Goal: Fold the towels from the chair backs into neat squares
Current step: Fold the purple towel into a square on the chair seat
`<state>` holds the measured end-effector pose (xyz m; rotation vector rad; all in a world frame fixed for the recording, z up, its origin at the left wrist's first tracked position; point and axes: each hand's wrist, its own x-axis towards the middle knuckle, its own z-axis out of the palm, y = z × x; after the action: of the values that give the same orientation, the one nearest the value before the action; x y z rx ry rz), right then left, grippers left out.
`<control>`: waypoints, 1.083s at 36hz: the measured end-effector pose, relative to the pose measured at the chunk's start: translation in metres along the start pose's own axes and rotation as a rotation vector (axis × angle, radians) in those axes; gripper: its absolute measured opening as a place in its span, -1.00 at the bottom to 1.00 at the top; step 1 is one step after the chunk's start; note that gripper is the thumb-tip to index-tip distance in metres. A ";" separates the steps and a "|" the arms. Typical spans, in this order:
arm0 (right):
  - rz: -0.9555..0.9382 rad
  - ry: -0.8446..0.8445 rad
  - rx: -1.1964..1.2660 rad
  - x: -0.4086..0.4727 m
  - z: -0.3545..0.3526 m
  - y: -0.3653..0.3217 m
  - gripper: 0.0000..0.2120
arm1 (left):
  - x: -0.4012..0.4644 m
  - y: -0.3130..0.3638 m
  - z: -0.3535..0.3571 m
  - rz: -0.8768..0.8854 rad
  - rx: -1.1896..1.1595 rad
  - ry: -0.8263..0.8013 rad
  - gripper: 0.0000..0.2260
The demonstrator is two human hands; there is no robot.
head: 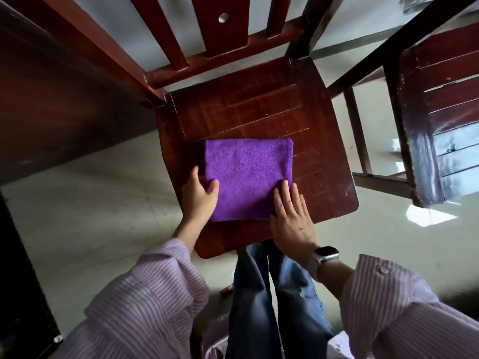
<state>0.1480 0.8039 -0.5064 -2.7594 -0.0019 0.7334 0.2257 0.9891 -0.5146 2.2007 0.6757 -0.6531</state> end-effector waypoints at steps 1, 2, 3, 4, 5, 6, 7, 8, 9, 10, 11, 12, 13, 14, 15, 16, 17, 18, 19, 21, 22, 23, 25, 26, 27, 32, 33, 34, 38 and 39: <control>-0.002 0.010 -0.014 -0.003 0.000 -0.001 -0.47 | 0.004 0.000 -0.002 -0.066 -0.058 -0.026 -0.51; -0.012 0.017 -0.029 -0.006 -0.001 -0.002 -0.48 | 0.005 0.001 -0.004 -0.109 -0.094 -0.057 -0.54; -0.022 0.019 -0.038 -0.009 -0.001 -0.002 -0.49 | 0.007 0.001 -0.006 -0.126 -0.108 -0.086 -0.58; -0.031 0.022 -0.039 -0.011 -0.002 -0.001 -0.50 | 0.007 0.001 -0.007 -0.136 -0.111 -0.111 -0.64; -0.037 0.025 -0.033 -0.013 -0.002 0.000 -0.51 | 0.006 0.000 -0.009 -0.145 -0.119 -0.137 -0.70; -0.043 0.030 -0.023 -0.015 -0.003 0.002 -0.52 | 0.005 -0.001 -0.010 -0.159 -0.134 -0.164 -0.73; -0.052 0.030 -0.009 -0.018 -0.004 0.004 -0.53 | 0.004 -0.002 -0.010 -0.169 -0.156 -0.190 -0.73; -0.066 0.030 0.005 -0.021 -0.005 0.006 -0.54 | 0.003 -0.003 -0.011 -0.176 -0.173 -0.212 -0.73; -0.086 0.031 0.018 -0.023 -0.007 0.008 -0.55 | 0.003 -0.004 -0.012 -0.181 -0.187 -0.227 -0.72; -0.109 0.033 0.033 -0.027 -0.007 0.010 -0.57 | 0.003 -0.005 -0.012 -0.187 -0.197 -0.237 -0.71; -0.129 0.033 0.052 -0.030 -0.009 0.012 -0.59 | 0.003 -0.007 -0.013 -0.193 -0.201 -0.247 -0.70; -0.144 0.028 0.088 -0.034 -0.010 0.014 -0.60 | 0.003 -0.009 -0.013 -0.197 -0.198 -0.256 -0.70; -0.140 0.013 0.144 -0.037 -0.012 0.015 -0.61 | 0.002 -0.010 -0.014 -0.193 -0.194 -0.255 -0.71; -0.111 0.006 0.213 -0.039 -0.014 0.015 -0.62 | 0.001 -0.012 -0.014 -0.180 -0.174 -0.239 -0.71; -0.050 0.014 0.282 -0.039 -0.015 0.015 -0.63 | 0.000 -0.014 -0.014 -0.157 -0.135 -0.201 -0.69; 0.030 0.041 0.348 -0.037 -0.016 0.015 -0.63 | -0.001 -0.015 -0.015 -0.135 -0.093 -0.152 -0.67; 0.114 0.075 0.413 -0.034 -0.017 0.014 -0.64 | -0.003 -0.016 -0.016 -0.114 -0.062 -0.104 -0.69; 0.197 0.103 0.488 -0.029 -0.017 0.013 -0.67 | -0.004 -0.017 -0.017 -0.099 -0.041 -0.072 -0.73; 0.291 0.119 0.573 -0.023 -0.018 0.010 -0.73 | -0.005 -0.017 -0.018 -0.086 -0.019 -0.060 -0.77; 0.498 0.119 0.715 -0.008 -0.021 0.004 -0.75 | -0.006 -0.018 -0.018 -0.061 0.030 -0.069 -0.77; 0.589 0.094 0.747 -0.001 -0.021 0.003 -0.73 | -0.008 -0.018 -0.018 -0.033 0.058 -0.065 -0.77; 0.639 0.068 0.743 0.004 -0.022 0.002 -0.72 | -0.009 -0.017 -0.018 0.013 0.091 -0.046 -0.76; 0.641 0.053 0.681 0.011 -0.022 0.000 -0.74 | -0.010 -0.017 -0.018 0.118 0.157 0.011 -0.75; 0.642 0.064 0.658 0.013 -0.023 -0.001 -0.75 | -0.011 -0.017 -0.017 0.149 0.167 0.039 -0.74; 0.649 0.077 0.644 0.013 -0.024 -0.003 -0.77 | -0.013 -0.015 -0.017 0.162 0.155 0.062 -0.76; 0.674 0.053 0.624 0.006 -0.022 -0.003 -0.81 | -0.022 -0.008 -0.014 0.136 0.149 0.079 -0.87; 0.685 0.015 0.602 0.005 -0.020 0.000 -0.79 | -0.022 -0.008 -0.014 0.077 0.213 0.076 -0.85; 0.699 -0.010 0.586 0.005 -0.019 0.005 -0.76 | -0.021 -0.008 -0.014 0.017 0.273 0.076 -0.84; 0.617 0.020 0.605 0.014 -0.021 0.011 -0.66 | -0.009 -0.009 -0.011 -0.026 0.207 0.049 -0.68; 0.566 0.042 0.638 0.018 -0.023 0.009 -0.64 | -0.005 -0.006 -0.009 -0.003 0.156 0.034 -0.63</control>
<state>0.1740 0.7902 -0.4989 -2.1482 0.8867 0.6495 0.2203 0.9986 -0.5093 2.3594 0.6647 -0.6919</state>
